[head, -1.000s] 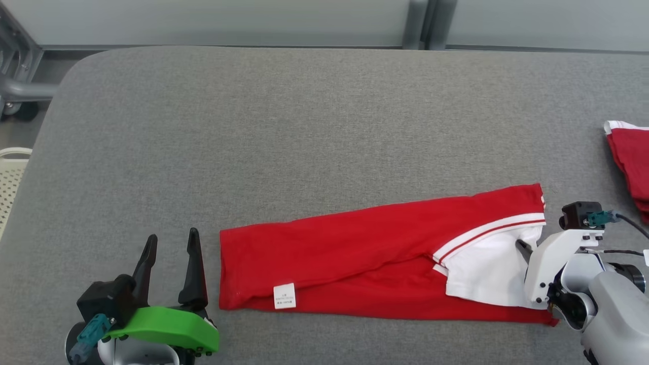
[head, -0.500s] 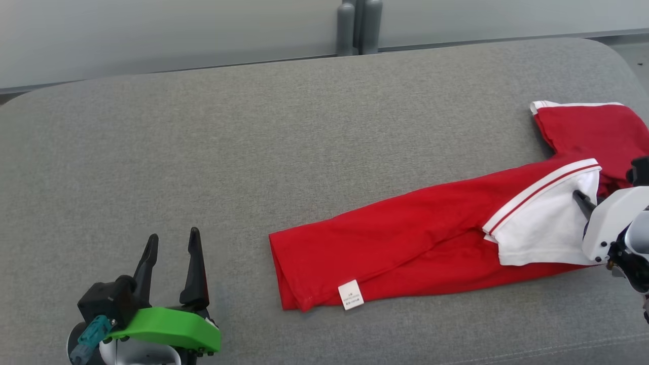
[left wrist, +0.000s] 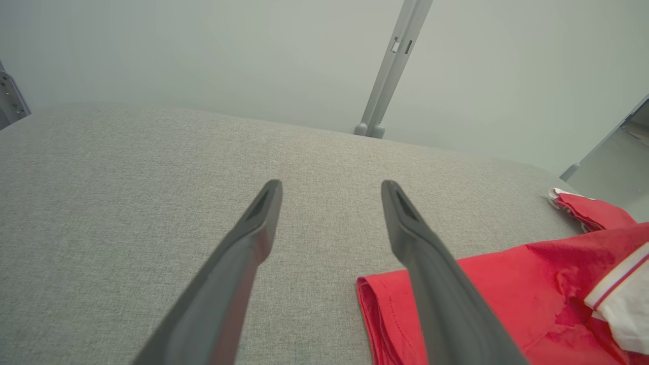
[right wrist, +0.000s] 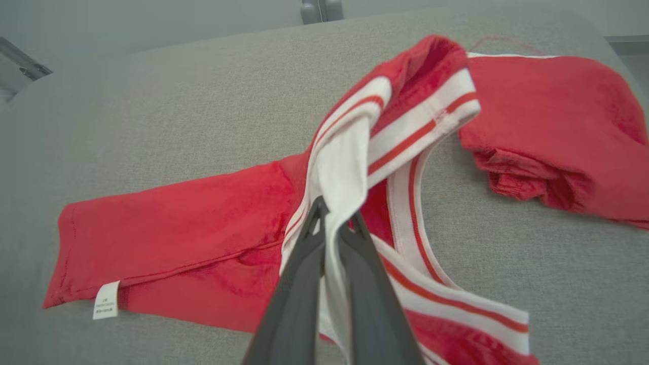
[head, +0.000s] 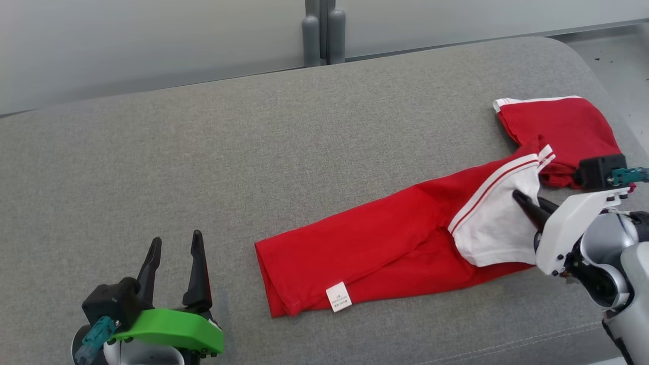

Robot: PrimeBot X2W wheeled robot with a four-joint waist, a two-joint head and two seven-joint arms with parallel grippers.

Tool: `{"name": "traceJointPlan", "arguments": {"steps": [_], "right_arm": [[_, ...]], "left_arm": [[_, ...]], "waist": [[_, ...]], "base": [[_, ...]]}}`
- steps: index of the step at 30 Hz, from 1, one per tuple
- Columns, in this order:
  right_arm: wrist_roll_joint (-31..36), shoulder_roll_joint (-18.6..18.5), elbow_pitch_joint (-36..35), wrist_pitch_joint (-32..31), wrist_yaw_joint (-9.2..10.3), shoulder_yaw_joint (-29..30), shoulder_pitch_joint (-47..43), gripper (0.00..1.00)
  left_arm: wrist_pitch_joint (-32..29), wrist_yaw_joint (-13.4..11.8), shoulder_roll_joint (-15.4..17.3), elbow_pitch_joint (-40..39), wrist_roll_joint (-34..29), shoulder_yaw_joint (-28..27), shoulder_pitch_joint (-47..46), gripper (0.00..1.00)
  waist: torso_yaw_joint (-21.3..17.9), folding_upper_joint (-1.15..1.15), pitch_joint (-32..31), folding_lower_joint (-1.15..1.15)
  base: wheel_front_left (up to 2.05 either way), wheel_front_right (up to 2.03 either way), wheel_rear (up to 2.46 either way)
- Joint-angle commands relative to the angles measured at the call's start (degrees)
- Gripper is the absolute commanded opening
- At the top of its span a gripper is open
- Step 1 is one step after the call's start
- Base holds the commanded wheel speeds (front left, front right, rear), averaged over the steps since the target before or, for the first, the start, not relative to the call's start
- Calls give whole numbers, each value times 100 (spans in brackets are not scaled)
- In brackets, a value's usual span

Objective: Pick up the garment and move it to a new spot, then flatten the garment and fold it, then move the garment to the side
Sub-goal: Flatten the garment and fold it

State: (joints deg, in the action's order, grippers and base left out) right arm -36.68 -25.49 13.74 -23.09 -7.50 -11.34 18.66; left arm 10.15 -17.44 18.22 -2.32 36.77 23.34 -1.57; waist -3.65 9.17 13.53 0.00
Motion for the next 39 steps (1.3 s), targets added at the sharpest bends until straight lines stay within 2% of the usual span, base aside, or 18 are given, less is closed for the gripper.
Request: {"name": "traceJointPlan", "arguments": {"steps": [1,10,18,28,38,39], "right_arm": [[43,51,-205,-65,2,-44,-143,0],[287,469,-1337,-432,0,-435,-493,0],[513,1117,-1478,-666,0,-1064,-542,0],[646,1795,-548,-510,0,-1760,-68,0],[710,2175,1086,2,0,-1940,586,0],[723,2198,1244,81,0,-1950,659,18]], "left_arm": [[11,11,-8,11,45,1,-15,100],[3,33,-8,-5,65,50,25,100],[-7,71,-47,22,79,144,-29,100],[-10,126,-116,80,53,255,-162,100],[8,216,-217,206,52,395,-309,100],[13,224,-228,223,53,399,-331,100]], "waist": [[-4,0,-35,0],[144,0,-144,0],[403,0,-201,0],[882,0,-178,0],[1309,0,-115,0],[1337,0,-108,0]], "base": [[0,0,0],[0,0,0],[0,0,0],[0,0,0],[0,0,0],[0,0,0]]}}
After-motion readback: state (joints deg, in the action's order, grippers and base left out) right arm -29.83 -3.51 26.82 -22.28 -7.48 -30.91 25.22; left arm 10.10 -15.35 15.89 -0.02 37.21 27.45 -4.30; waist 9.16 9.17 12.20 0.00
